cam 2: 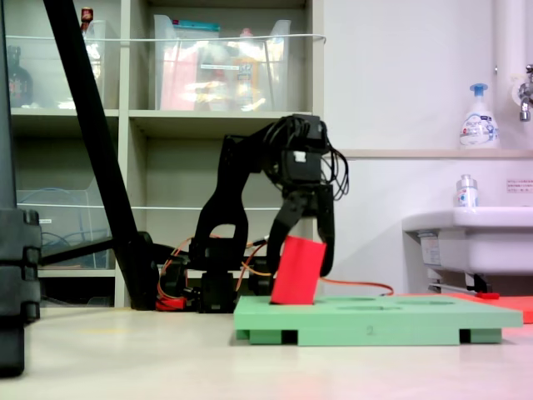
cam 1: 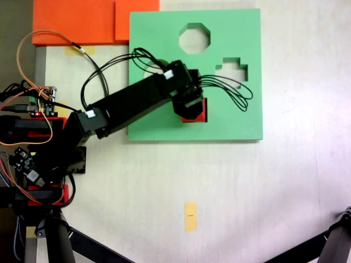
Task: Put the square block into the corresponding hole
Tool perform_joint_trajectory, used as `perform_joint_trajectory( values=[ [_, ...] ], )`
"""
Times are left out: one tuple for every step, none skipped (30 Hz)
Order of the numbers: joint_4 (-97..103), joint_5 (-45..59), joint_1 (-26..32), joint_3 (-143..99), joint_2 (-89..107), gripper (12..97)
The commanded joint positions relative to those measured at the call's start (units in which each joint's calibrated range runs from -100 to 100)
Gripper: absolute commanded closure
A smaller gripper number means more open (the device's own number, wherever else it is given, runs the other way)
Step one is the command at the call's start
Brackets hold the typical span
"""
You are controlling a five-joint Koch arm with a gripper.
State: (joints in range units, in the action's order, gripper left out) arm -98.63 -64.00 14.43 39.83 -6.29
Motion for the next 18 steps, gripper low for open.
perform_joint_trajectory(
  values=[
    [-1.37,-0.15,-0.39,0.65,1.96,90.2],
    [-1.37,-0.15,-0.44,0.65,1.54,90.2],
    [-1.37,-0.10,-0.49,0.65,0.85,90.2],
    [-1.37,-0.10,-0.54,0.65,0.15,90.2],
    [-1.37,-0.10,-0.59,0.65,-0.69,90.2],
    [-1.37,-0.10,-0.59,0.65,-1.39,90.2],
    [-1.37,-0.05,-0.68,0.65,-2.23,90.2],
    [-1.37,-0.05,-0.73,0.65,-2.93,90.2],
    [-1.37,-0.05,-0.73,0.65,-3.48,90.2],
    [-1.37,0.00,-0.78,0.65,-4.32,90.2],
    [-1.37,0.00,-0.78,0.65,-4.60,90.2],
    [-1.37,0.00,-0.83,0.65,-5.02,90.2],
    [-1.37,0.00,-0.88,0.65,-5.44,90.1],
    [-1.37,0.00,-0.88,0.65,-5.72,89.9],
    [-1.37,0.00,-0.88,0.65,-5.86,88.6],
    [-1.37,0.00,-0.88,0.65,-6.42,87.8],
    [-1.37,0.00,-0.88,0.65,-6.98,87.4],
    [-1.37,0.00,-0.93,0.65,-7.81,84.6]
  ],
)
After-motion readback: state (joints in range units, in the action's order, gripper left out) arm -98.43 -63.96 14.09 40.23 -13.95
